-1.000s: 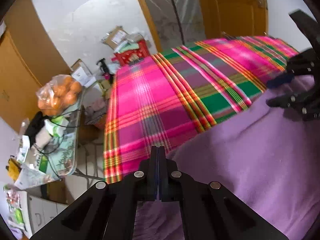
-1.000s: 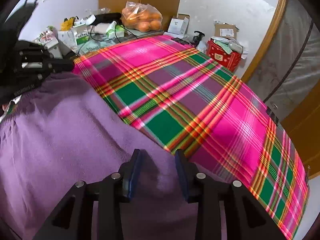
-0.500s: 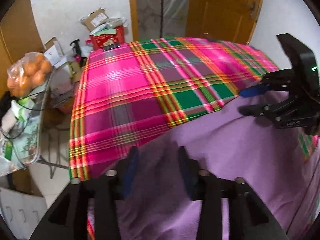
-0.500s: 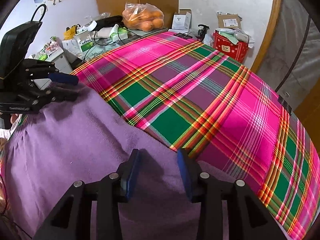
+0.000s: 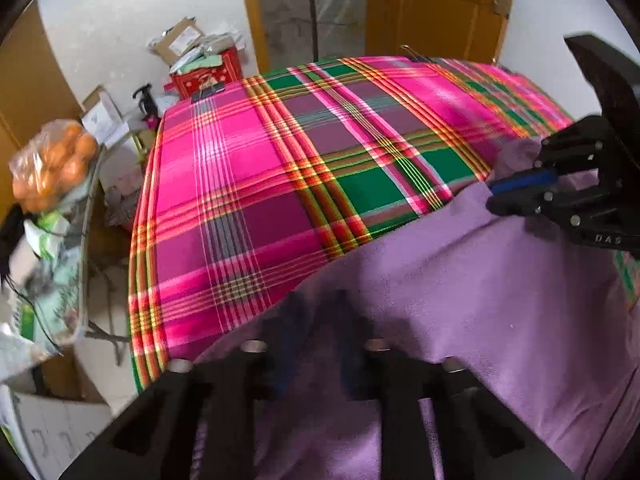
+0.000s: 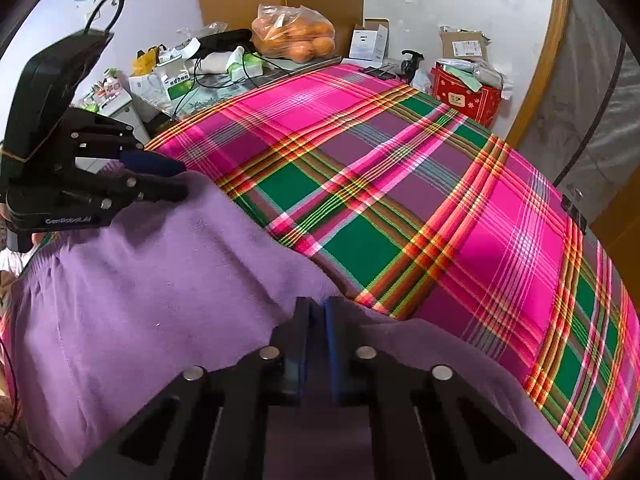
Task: Fold clothes
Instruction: 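Hold the folded edge with both grippers and pull it taut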
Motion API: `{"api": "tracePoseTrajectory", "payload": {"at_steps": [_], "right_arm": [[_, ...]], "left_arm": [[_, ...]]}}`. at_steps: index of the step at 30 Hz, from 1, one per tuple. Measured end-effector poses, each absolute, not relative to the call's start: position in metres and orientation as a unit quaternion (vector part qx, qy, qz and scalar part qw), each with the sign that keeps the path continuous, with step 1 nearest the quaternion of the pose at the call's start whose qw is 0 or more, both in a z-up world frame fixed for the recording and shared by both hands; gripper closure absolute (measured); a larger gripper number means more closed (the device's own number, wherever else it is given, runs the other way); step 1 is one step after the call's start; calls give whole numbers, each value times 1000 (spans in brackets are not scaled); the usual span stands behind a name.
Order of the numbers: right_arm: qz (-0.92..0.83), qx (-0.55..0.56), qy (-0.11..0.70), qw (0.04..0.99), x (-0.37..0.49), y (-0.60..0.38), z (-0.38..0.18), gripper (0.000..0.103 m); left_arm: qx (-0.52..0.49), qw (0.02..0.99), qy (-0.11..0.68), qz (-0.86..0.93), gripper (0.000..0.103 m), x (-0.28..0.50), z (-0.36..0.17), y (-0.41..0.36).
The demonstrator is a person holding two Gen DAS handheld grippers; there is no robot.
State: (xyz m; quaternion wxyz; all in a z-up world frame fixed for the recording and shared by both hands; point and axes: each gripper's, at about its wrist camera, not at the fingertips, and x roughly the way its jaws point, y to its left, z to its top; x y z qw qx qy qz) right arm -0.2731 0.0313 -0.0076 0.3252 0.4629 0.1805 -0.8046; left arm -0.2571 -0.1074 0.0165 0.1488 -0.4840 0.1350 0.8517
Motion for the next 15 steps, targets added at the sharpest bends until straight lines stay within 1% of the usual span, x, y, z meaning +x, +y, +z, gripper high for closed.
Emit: {"api": "tracePoseTrajectory", "payload": {"at_steps": [3,9,13,15], "right_arm": [[-809,459,180,318,-272,31,-7,100],[-830,430,195,298,-265,30,1,100],[-841,424,172,290,-270,32,9,100],[-843,420,179,284,-268,29,9,100]], "left_arm": [[-481,143,133,855,100,-257,18,-107],[-454,131,130,872,101,-255,28,-111],[-444,125,124,879,101,-249,34,-113],[-439,122,121,882,101,-246,37,-114]]}}
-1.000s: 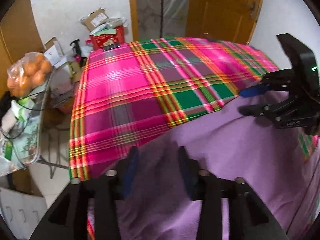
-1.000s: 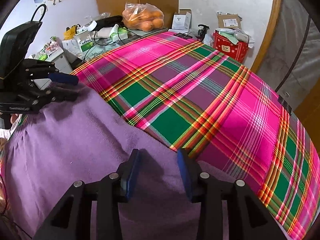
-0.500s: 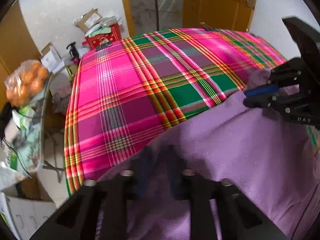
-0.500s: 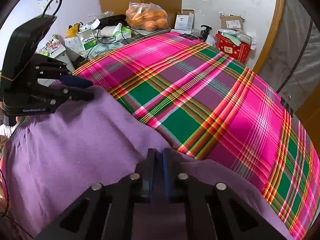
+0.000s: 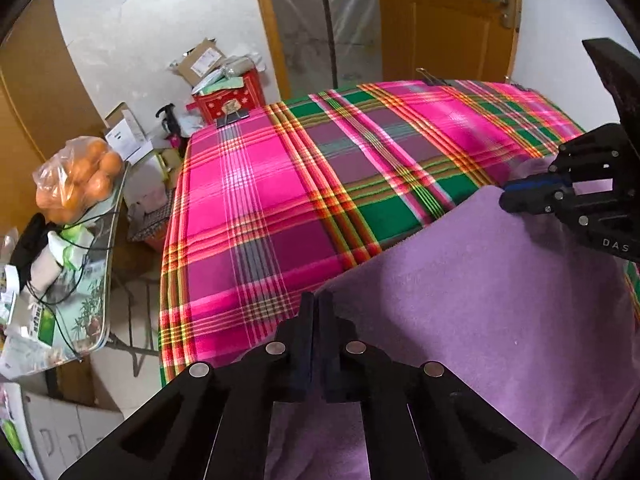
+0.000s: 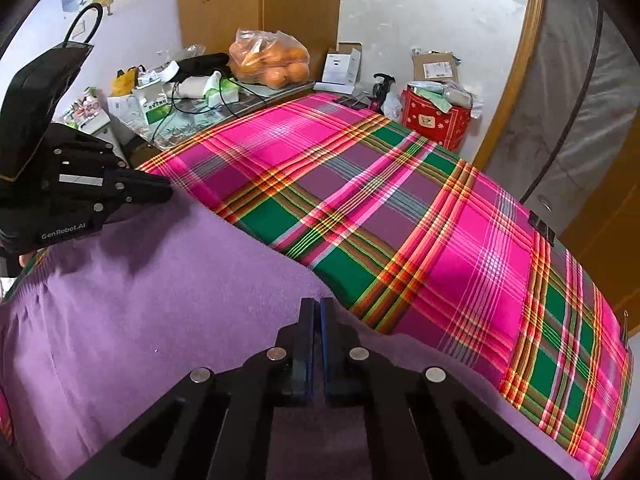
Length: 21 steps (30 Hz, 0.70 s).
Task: Fold clothes
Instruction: 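Hold the folded edge with both grippers and pull it taut, then lift the folded lilac pants off the bed with both grippers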
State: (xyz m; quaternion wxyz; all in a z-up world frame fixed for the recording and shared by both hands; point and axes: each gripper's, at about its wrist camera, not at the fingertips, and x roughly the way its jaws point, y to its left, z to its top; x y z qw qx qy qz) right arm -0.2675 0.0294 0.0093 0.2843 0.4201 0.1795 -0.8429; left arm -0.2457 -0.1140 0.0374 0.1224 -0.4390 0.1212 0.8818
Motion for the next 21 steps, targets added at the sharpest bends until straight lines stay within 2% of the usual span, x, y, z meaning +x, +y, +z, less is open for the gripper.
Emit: {"api": "tracePoseTrajectory", "payload": {"at_steps": [8,21], "right_arm": [[-864,378,193,272,-235,26,38,100],[-894,301,200,265,-134,29,88,100]], "left_arm": [[-418,112,111,895,101,-230,51,-117],[-354,99,104,924,101,-145,97,-117]]}}
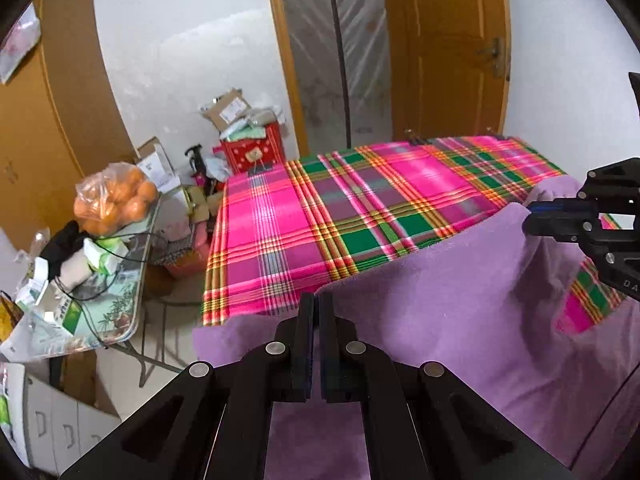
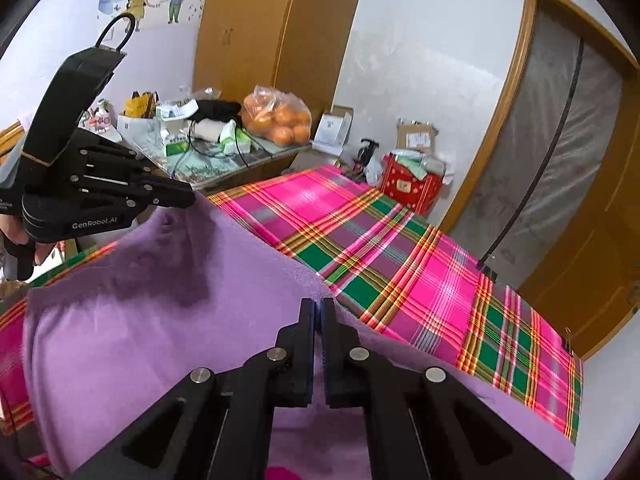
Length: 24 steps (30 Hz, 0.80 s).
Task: Fold clothes
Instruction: 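Lift the folded lilac pants off the bed with both grippers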
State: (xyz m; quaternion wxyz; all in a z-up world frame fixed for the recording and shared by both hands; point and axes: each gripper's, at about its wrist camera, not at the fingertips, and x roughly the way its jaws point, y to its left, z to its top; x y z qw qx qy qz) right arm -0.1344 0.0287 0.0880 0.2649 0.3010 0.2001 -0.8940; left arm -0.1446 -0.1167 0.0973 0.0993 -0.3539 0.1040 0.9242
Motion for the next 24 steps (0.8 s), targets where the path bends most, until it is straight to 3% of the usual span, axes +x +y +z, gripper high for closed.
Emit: {"api": "tracePoseTrajectory", "payload": {"at_steps": [18,24], "right_arm": [[-902,252,225,269,4,12,95,100],[-901,261,218,269,31,11,85,100]], "left_arm": [[-311,63,68,946,101,-20,103,-130],[-347,63,-27,936,101,-4,78,-150]]}}
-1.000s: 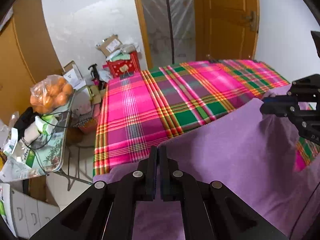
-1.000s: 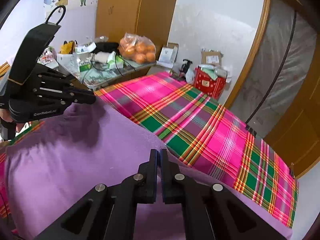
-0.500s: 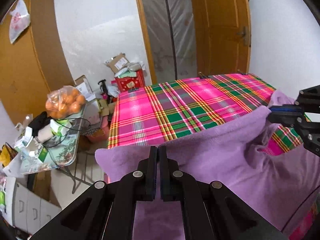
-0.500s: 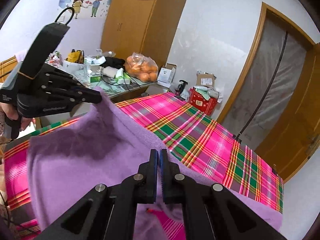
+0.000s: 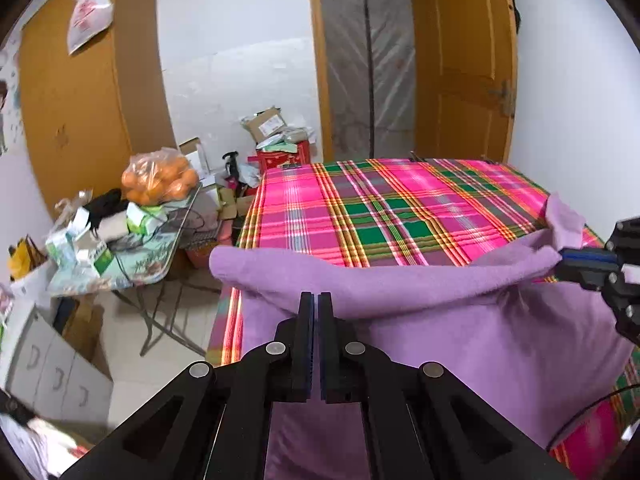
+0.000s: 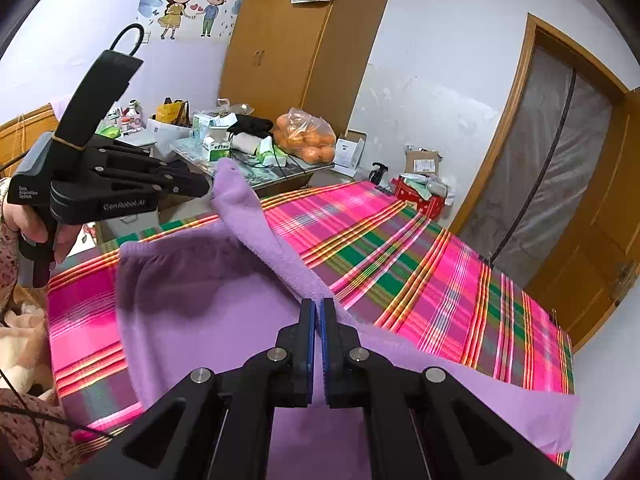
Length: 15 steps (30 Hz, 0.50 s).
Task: Fold clothes
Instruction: 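Lift the folded lilac pants off the bed with both grippers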
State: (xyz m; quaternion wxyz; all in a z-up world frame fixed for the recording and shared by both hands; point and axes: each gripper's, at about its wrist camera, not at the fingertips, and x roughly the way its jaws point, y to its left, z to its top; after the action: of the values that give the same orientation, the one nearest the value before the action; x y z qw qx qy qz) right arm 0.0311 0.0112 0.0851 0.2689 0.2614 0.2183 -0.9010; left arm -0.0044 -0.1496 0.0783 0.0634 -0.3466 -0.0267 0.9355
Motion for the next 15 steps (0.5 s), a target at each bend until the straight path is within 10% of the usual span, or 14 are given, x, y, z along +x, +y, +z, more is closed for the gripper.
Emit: {"api": "tracePoseTrajectory", "payload": {"at_steps": [15], "right_arm": [[-894,313,193,256,57,14,26,100]], "left_arm": [[-423,72,-257,866,73,24,15,-191]]}}
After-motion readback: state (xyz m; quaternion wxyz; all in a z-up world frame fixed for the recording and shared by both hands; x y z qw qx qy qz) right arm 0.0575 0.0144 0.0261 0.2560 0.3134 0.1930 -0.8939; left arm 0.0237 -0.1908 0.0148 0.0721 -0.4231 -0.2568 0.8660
